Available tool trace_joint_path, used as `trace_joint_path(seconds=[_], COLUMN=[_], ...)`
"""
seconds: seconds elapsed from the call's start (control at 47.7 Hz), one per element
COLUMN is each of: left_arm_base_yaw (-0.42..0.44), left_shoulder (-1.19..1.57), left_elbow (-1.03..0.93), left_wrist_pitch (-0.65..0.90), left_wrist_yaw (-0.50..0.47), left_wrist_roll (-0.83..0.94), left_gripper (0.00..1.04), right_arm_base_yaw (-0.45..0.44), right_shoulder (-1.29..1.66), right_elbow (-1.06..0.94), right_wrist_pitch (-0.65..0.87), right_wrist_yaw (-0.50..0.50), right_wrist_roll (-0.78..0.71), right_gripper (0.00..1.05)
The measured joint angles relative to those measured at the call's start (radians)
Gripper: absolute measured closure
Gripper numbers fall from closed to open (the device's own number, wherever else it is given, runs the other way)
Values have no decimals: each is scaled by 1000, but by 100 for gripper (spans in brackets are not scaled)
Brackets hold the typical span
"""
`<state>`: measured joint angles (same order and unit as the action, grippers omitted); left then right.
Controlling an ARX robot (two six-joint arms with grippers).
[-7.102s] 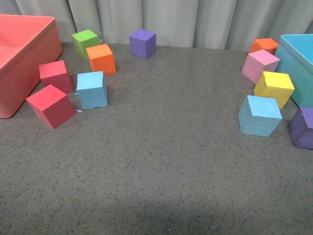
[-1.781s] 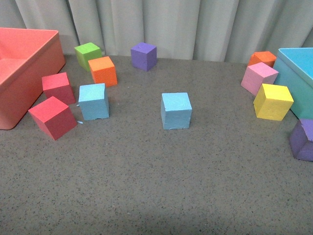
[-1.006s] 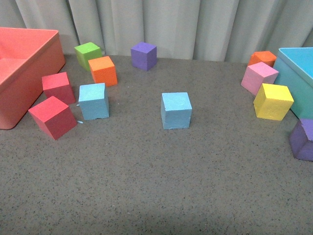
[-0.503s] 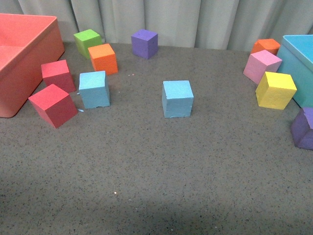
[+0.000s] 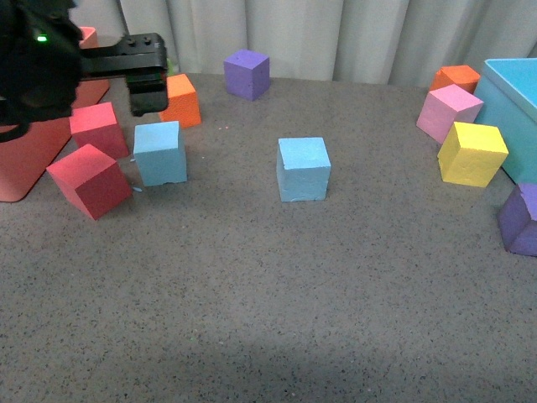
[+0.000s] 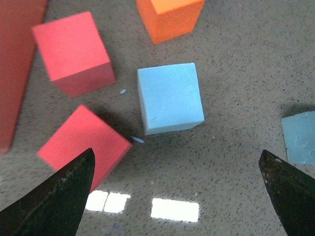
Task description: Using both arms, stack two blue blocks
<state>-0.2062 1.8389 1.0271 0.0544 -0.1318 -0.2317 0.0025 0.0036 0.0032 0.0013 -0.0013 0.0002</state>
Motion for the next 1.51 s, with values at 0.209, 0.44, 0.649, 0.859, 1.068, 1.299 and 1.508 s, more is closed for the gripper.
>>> trace_joint_path(seconds=[0.209, 0.44, 0.649, 0.859, 1.068, 1.299, 1.508], left_arm_base_yaw=[-2, -2, -5, -5, -3, -10, -67], left_shoulder=[262, 417, 491, 558, 578, 558, 458], left_elbow=[332, 532, 623, 676, 701, 686, 667], left_wrist_pitch=[-214, -399, -469, -502, -525, -534, -574], left_wrist_yaw=[-51, -71, -26, -49, -56, -48, -65], left_wrist_roll=[-58, -116, -163, -169, -175, -188, -192], left_gripper=[7, 7, 7, 7, 38, 57, 61], right_arm_base_yaw=[0, 0, 0, 0, 0, 0, 0], right_shoulder=[0, 0, 0, 0, 0, 0, 0], right_elbow=[0, 0, 0, 0, 0, 0, 0], right_wrist_pitch=[0, 0, 0, 0, 0, 0, 0], right_wrist_yaw=[0, 0, 0, 0, 0, 0, 0], right_wrist_roll=[0, 0, 0, 0, 0, 0, 0], right_gripper=[10, 10, 10, 10, 10, 10, 10])
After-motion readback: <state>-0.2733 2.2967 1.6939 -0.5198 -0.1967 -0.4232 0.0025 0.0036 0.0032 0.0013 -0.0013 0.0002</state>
